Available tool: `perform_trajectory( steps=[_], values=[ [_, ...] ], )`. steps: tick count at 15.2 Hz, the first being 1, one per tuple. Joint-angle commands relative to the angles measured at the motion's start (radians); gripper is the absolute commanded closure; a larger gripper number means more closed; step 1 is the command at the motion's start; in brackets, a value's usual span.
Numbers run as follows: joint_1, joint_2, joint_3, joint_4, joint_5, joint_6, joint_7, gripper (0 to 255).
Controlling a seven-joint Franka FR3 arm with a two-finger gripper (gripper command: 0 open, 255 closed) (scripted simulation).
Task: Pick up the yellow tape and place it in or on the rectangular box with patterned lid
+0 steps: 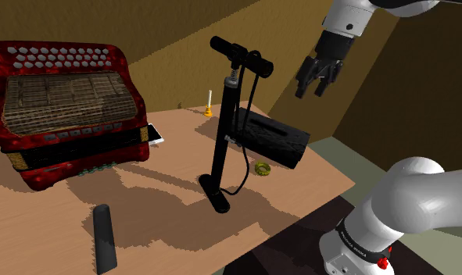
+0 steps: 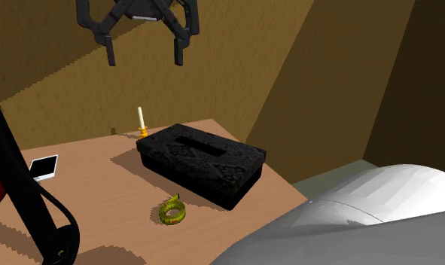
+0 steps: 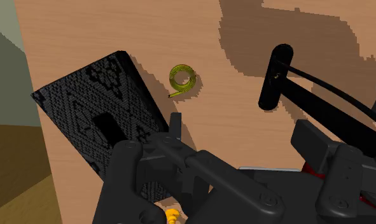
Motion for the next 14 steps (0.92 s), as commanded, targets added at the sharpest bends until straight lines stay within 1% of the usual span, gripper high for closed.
perform_trajectory(
  steps=[1, 8, 14],
  values=[
    [0.000, 0.000, 0.000, 0.000, 0.000, 0.000, 0.000, 0],
    [-0.009, 0.075, 0.020, -0.177, -0.010, 0.233, 0.000, 0],
    [-0.021, 0.205, 0.036, -0.282, -0.022, 0.453, 0.005, 0]
  ],
)
